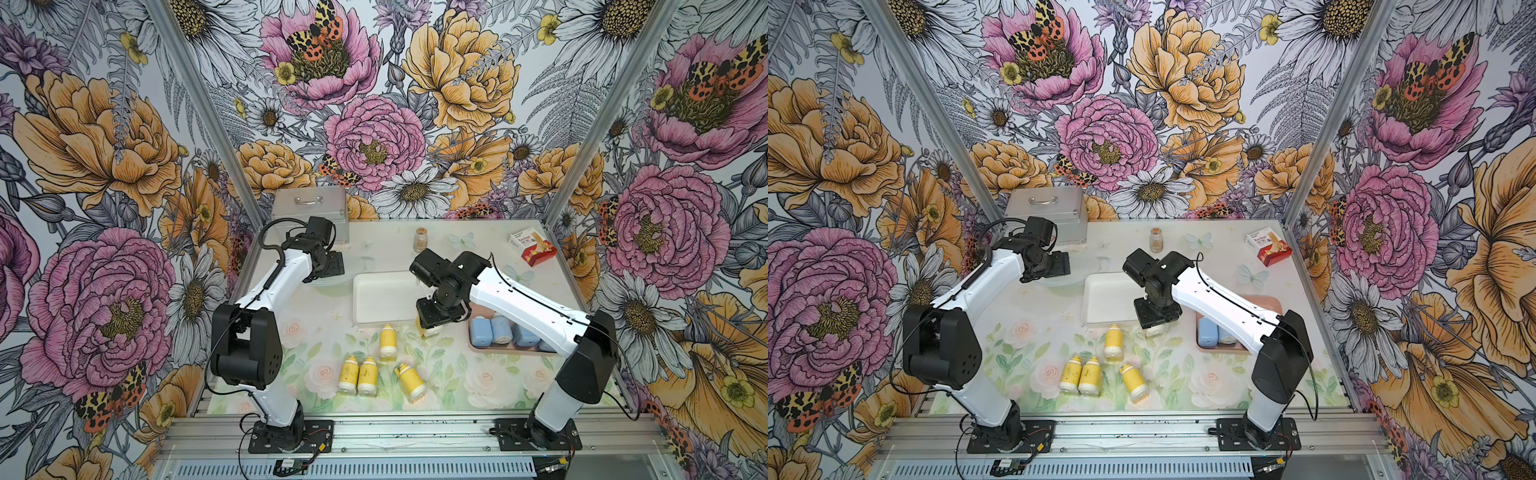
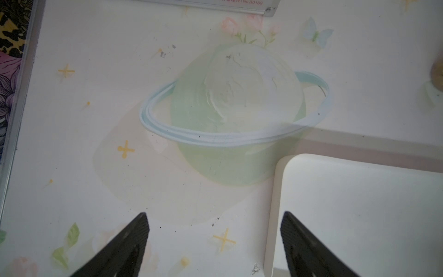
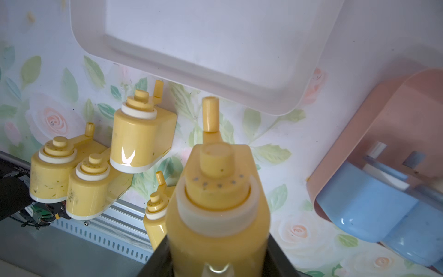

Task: Place the pencil sharpeners by color into the storage box
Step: Pick up the pencil sharpener from the center of the board, then place the pencil sharpener in the storage box.

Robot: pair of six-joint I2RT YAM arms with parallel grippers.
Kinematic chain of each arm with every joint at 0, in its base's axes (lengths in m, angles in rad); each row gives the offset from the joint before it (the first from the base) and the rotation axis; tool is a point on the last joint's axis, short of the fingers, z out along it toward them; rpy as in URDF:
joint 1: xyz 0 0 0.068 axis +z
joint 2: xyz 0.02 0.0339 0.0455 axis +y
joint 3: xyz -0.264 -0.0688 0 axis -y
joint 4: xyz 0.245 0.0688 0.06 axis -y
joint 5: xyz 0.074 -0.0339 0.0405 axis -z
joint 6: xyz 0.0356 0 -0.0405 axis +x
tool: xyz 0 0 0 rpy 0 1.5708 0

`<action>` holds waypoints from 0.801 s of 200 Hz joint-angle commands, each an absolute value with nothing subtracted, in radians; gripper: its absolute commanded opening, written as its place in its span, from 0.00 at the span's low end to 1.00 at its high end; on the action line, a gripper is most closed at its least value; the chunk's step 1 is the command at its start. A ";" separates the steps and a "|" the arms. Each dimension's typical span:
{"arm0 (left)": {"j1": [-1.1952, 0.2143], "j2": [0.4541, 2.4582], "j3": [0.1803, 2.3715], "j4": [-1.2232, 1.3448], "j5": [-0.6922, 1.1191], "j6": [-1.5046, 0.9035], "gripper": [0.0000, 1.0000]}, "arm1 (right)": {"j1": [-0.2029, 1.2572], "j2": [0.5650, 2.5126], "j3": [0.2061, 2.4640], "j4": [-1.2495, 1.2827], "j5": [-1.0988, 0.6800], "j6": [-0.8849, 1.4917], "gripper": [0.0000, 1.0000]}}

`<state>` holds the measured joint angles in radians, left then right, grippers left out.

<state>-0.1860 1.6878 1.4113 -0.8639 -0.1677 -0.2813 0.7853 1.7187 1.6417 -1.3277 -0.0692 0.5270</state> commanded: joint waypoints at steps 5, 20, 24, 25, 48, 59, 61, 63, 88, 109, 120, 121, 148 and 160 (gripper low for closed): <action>-0.190 1.661 1.401 -0.847 -0.161 -0.286 0.87 | 0.748 1.793 1.745 -1.368 -0.016 0.461 0.34; -0.189 1.658 1.401 -0.844 -0.163 -0.286 0.87 | 0.732 1.835 1.793 -1.370 -0.003 0.456 0.33; -0.188 1.658 1.401 -0.845 -0.163 -0.287 0.87 | 0.727 1.846 1.805 -1.370 -0.004 0.454 0.33; -0.188 1.657 1.401 -0.844 -0.163 -0.286 0.87 | 0.726 1.849 1.807 -1.370 -0.004 0.454 0.33; -0.184 1.661 1.401 -0.843 -0.157 -0.287 0.87 | 0.704 1.903 1.860 -1.369 -0.001 0.450 0.33; -0.183 1.663 1.401 -0.843 -0.153 -0.288 0.87 | 0.695 1.928 1.878 -1.368 0.001 0.450 0.33; -0.182 1.663 1.401 -0.843 -0.152 -0.287 0.87 | 0.693 1.933 1.882 -1.369 0.003 0.449 0.34; -0.182 1.663 1.401 -0.844 -0.151 -0.287 0.87 | 0.691 1.937 1.884 -1.368 0.003 0.450 0.33; -0.183 1.659 1.399 -0.841 -0.152 -0.288 0.87 | 0.673 1.992 1.916 -1.358 0.010 0.446 0.33; -0.180 1.660 1.399 -0.841 -0.151 -0.288 0.87 | 0.662 2.039 1.941 -1.350 0.005 0.437 0.33; -0.180 1.661 1.399 -0.842 -0.148 -0.290 0.87 | 0.654 2.062 1.953 -1.345 -0.001 0.435 0.33; -0.180 1.660 1.399 -0.841 -0.148 -0.290 0.87 | 0.653 2.064 1.954 -1.344 -0.002 0.436 0.33; -0.181 1.660 1.399 -0.840 -0.146 -0.290 0.87 | 0.636 2.106 1.981 -1.328 -0.014 0.445 0.32; -0.179 1.660 1.399 -0.841 -0.144 -0.291 0.87 | 0.632 2.123 1.991 -1.323 -0.022 0.448 0.32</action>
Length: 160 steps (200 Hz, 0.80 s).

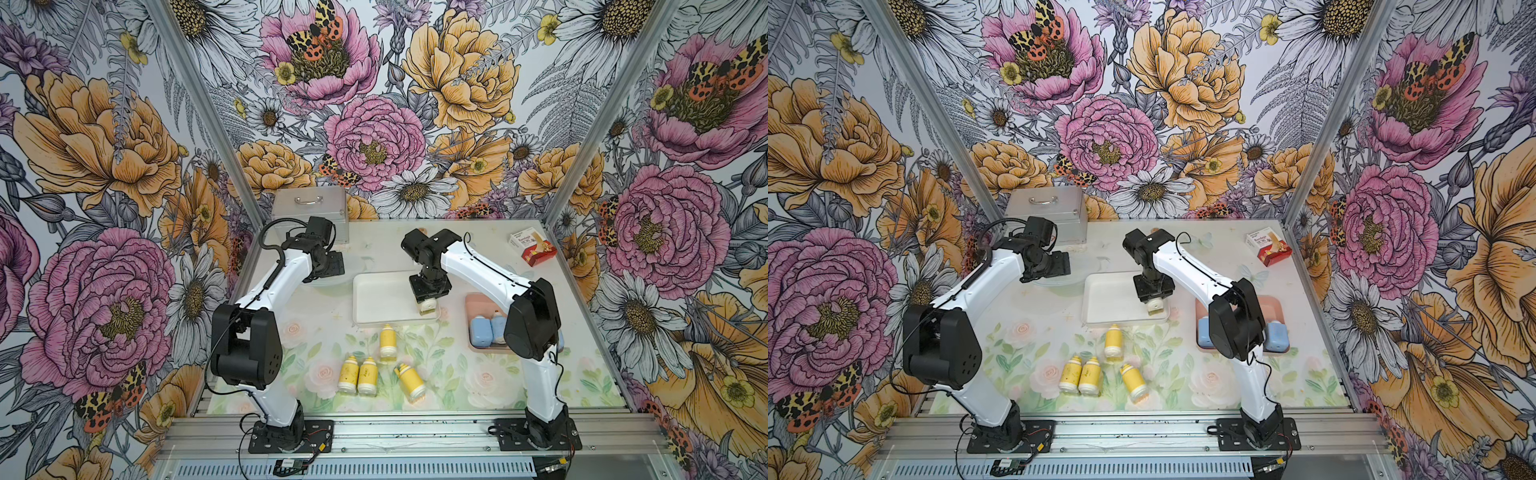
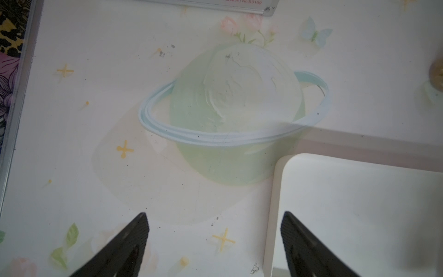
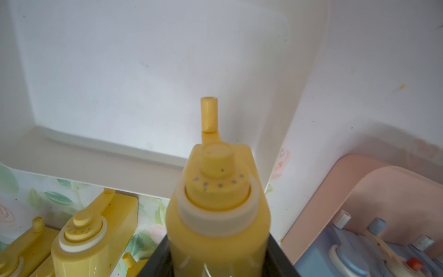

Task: Place the pencil sharpeners by color into the storage box
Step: Place the pencil sharpener in the storage box.

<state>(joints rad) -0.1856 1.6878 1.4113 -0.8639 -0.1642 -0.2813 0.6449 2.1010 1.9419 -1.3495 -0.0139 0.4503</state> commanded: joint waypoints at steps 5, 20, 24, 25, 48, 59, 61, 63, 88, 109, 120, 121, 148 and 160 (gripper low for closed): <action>-0.179 1.660 1.400 -0.841 -0.145 -0.290 0.87 | 0.631 2.127 1.993 -1.322 -0.022 0.448 0.32; -0.175 1.660 1.401 -0.841 -0.142 -0.290 0.87 | 0.627 2.140 1.993 -1.319 -0.023 0.453 0.32; -0.176 1.660 1.401 -0.841 -0.140 -0.290 0.87 | 0.625 2.142 1.992 -1.319 -0.023 0.456 0.32; -0.176 1.660 1.401 -0.841 -0.139 -0.290 0.87 | 0.625 2.143 1.991 -1.319 -0.023 0.456 0.32; -0.172 1.660 1.400 -0.840 -0.136 -0.293 0.87 | 0.618 2.153 1.988 -1.317 -0.019 0.464 0.32; -0.172 1.660 1.401 -0.838 -0.135 -0.292 0.87 | 0.616 2.155 1.984 -1.313 -0.019 0.467 0.32; -0.171 1.660 1.401 -0.838 -0.134 -0.292 0.87 | 0.616 2.156 1.984 -1.313 -0.019 0.468 0.32; -0.172 1.660 1.399 -0.839 -0.135 -0.292 0.87 | 0.615 2.157 1.983 -1.312 -0.021 0.468 0.31; -0.167 1.660 1.401 -0.839 -0.131 -0.293 0.87 | 0.612 2.165 1.979 -1.308 -0.023 0.477 0.32; -0.166 1.661 1.401 -0.838 -0.129 -0.293 0.87 | 0.610 2.166 1.966 -1.300 -0.025 0.483 0.32; -0.166 1.659 1.401 -0.839 -0.127 -0.294 0.87 | 0.609 2.168 1.959 -1.298 -0.026 0.488 0.32; -0.166 1.659 1.401 -0.839 -0.127 -0.293 0.87 | 0.608 2.168 1.958 -1.296 -0.025 0.488 0.31; -0.166 1.660 1.401 -0.837 -0.125 -0.293 0.87 | 0.605 2.165 1.936 -1.288 -0.020 0.493 0.32; -0.166 1.660 1.401 -0.836 -0.125 -0.293 0.87 | 0.603 2.162 1.928 -1.283 -0.020 0.497 0.31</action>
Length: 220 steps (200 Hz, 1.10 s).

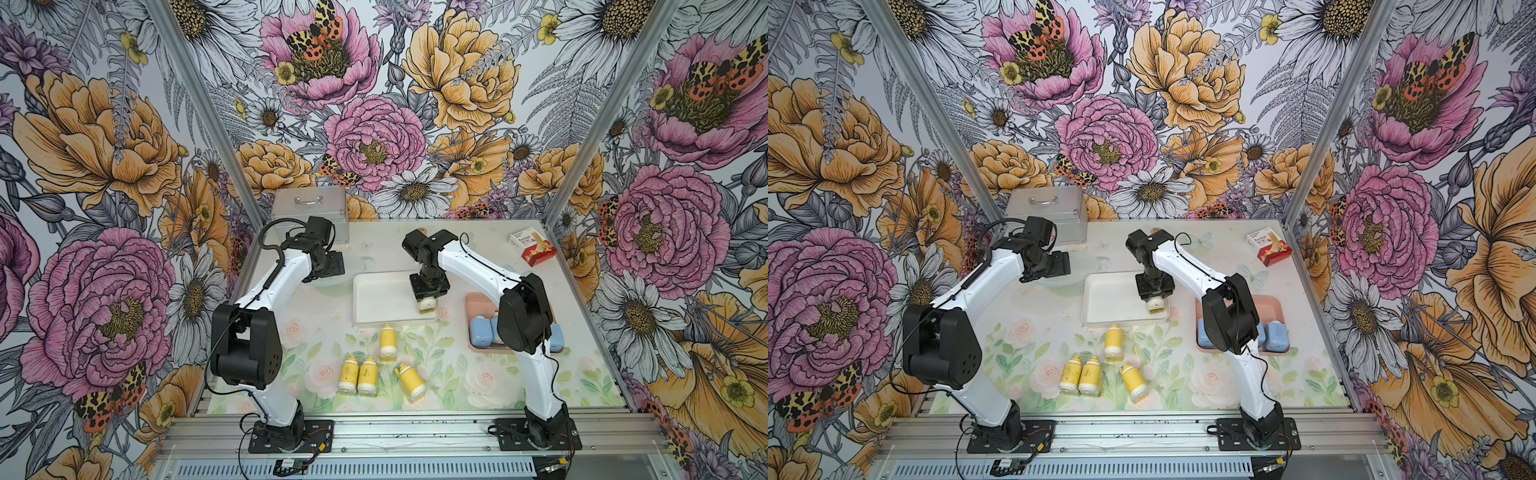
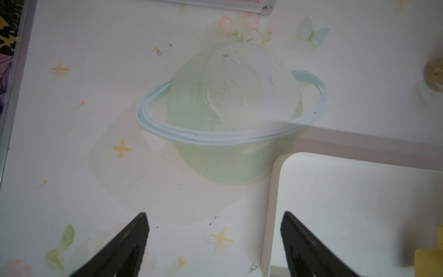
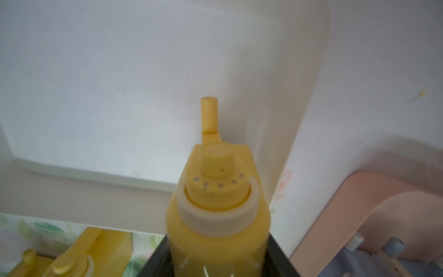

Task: Place the pencil sharpeners by color into the storage box
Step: Place the pencil sharpener in the storage box.

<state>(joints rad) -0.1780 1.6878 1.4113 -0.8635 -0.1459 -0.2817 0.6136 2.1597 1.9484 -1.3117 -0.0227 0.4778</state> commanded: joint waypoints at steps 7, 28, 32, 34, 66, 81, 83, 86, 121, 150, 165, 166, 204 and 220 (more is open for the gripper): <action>-0.166 1.661 1.401 -0.837 -0.123 -0.293 0.87 | 0.602 2.161 1.923 -1.281 -0.020 0.497 0.32; -0.166 1.662 1.401 -0.838 -0.123 -0.294 0.87 | 0.600 2.160 1.909 -1.277 -0.018 0.499 0.32; -0.166 1.662 1.401 -0.837 -0.123 -0.293 0.87 | 0.600 2.159 1.907 -1.276 -0.017 0.498 0.31; -0.165 1.661 1.400 -0.837 -0.123 -0.293 0.87 | 0.599 2.159 1.905 -1.275 -0.017 0.498 0.31; -0.165 1.662 1.400 -0.837 -0.123 -0.293 0.87 | 0.594 2.156 1.885 -1.267 -0.017 0.498 0.32; -0.165 1.663 1.402 -0.837 -0.123 -0.294 0.87 | 0.591 2.152 1.874 -1.264 -0.016 0.500 0.32; -0.166 1.662 1.401 -0.837 -0.123 -0.293 0.87 | 0.591 2.151 1.873 -1.264 -0.016 0.500 0.32; -0.165 1.664 1.401 -0.838 -0.122 -0.293 0.87 | 0.591 2.150 1.870 -1.263 -0.016 0.500 0.32; -0.165 1.663 1.401 -0.837 -0.122 -0.293 0.87 | 0.586 2.146 1.846 -1.249 -0.016 0.508 0.32; -0.166 1.664 1.401 -0.838 -0.120 -0.293 0.87 | 0.583 2.141 1.826 -1.235 -0.012 0.517 0.32; -0.165 1.666 1.401 -0.836 -0.118 -0.293 0.87 | 0.581 2.141 1.818 -1.232 -0.012 0.518 0.32; -0.166 1.665 1.401 -0.836 -0.118 -0.293 0.87 | 0.581 2.140 1.817 -1.232 -0.012 0.518 0.32; -0.165 1.665 1.401 -0.836 -0.119 -0.293 0.87 | 0.580 2.142 1.804 -1.226 -0.014 0.517 0.33; -0.166 1.665 1.401 -0.835 -0.117 -0.293 0.87 | 0.581 2.143 1.802 -1.223 -0.012 0.517 0.36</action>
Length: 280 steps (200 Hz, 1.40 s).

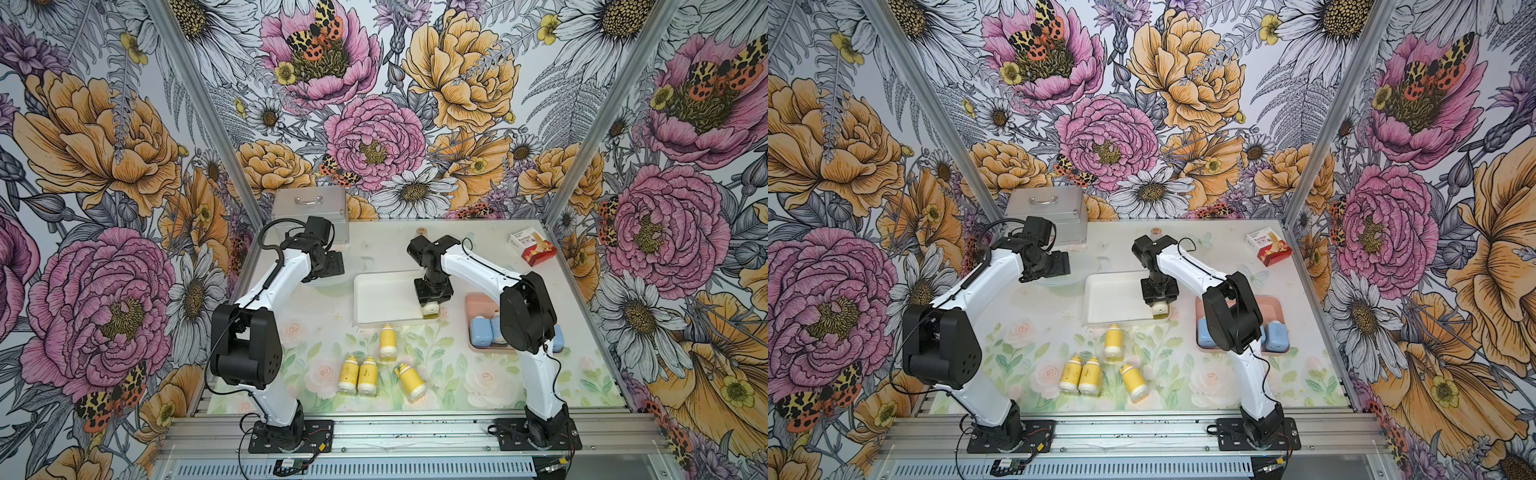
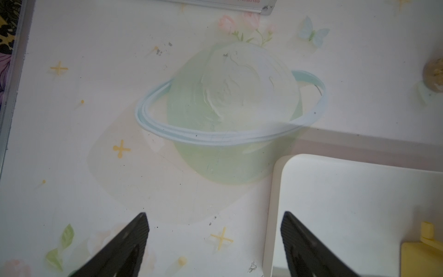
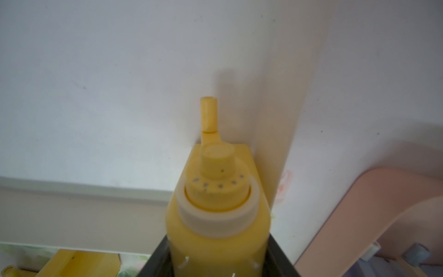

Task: Place the pencil sharpeners by color into the storage box
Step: Place the pencil sharpener in the storage box.

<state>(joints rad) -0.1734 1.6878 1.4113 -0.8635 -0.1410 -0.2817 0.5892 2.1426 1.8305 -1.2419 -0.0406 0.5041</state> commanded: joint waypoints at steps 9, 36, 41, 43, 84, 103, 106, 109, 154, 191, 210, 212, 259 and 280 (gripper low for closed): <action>-0.166 1.664 1.401 -0.835 -0.118 -0.292 0.87 | 0.581 2.143 1.802 -1.222 -0.012 0.516 0.39; -0.165 1.666 1.401 -0.835 -0.117 -0.293 0.87 | 0.580 2.145 1.801 -1.220 -0.010 0.517 0.46; -0.165 1.666 1.401 -0.836 -0.117 -0.293 0.87 | 0.580 2.145 1.801 -1.220 -0.009 0.516 0.47; -0.165 1.666 1.401 -0.836 -0.117 -0.293 0.87 | 0.580 2.145 1.801 -1.220 -0.010 0.517 0.47; -0.166 1.666 1.400 -0.836 -0.115 -0.292 0.87 | 0.580 2.140 1.802 -1.220 -0.004 0.512 0.53; -0.166 1.666 1.401 -0.835 -0.114 -0.293 0.87 | 0.581 2.135 1.801 -1.220 0.000 0.509 0.56; -0.166 1.666 1.400 -0.835 -0.115 -0.293 0.87 | 0.580 2.135 1.801 -1.219 0.000 0.509 0.56; -0.166 1.666 1.401 -0.835 -0.115 -0.293 0.87 | 0.580 2.135 1.801 -1.219 0.000 0.509 0.57; -0.165 1.668 1.402 -0.835 -0.112 -0.292 0.87 | 0.583 2.120 1.805 -1.220 0.011 0.506 0.62; -0.165 1.670 1.401 -0.836 -0.110 -0.292 0.87 | 0.591 2.093 1.812 -1.218 0.015 0.500 0.64; -0.166 1.669 1.402 -0.836 -0.107 -0.294 0.87 | 0.599 2.070 1.817 -1.220 0.016 0.489 0.66; -0.166 1.669 1.402 -0.836 -0.107 -0.293 0.87 | 0.600 2.067 1.818 -1.220 0.015 0.488 0.66; -0.165 1.666 1.403 -0.835 -0.101 -0.295 0.87 | 0.617 1.990 1.807 -1.221 0.010 0.489 0.69; -0.165 1.661 1.404 -0.835 -0.095 -0.295 0.87 | 0.630 1.938 1.792 -1.225 0.017 0.494 0.70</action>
<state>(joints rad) -0.1734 1.6878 1.4113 -0.8635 -0.1219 -0.2844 0.6113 2.0171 1.8030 -1.2366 -0.0032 0.4961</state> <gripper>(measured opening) 0.871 0.695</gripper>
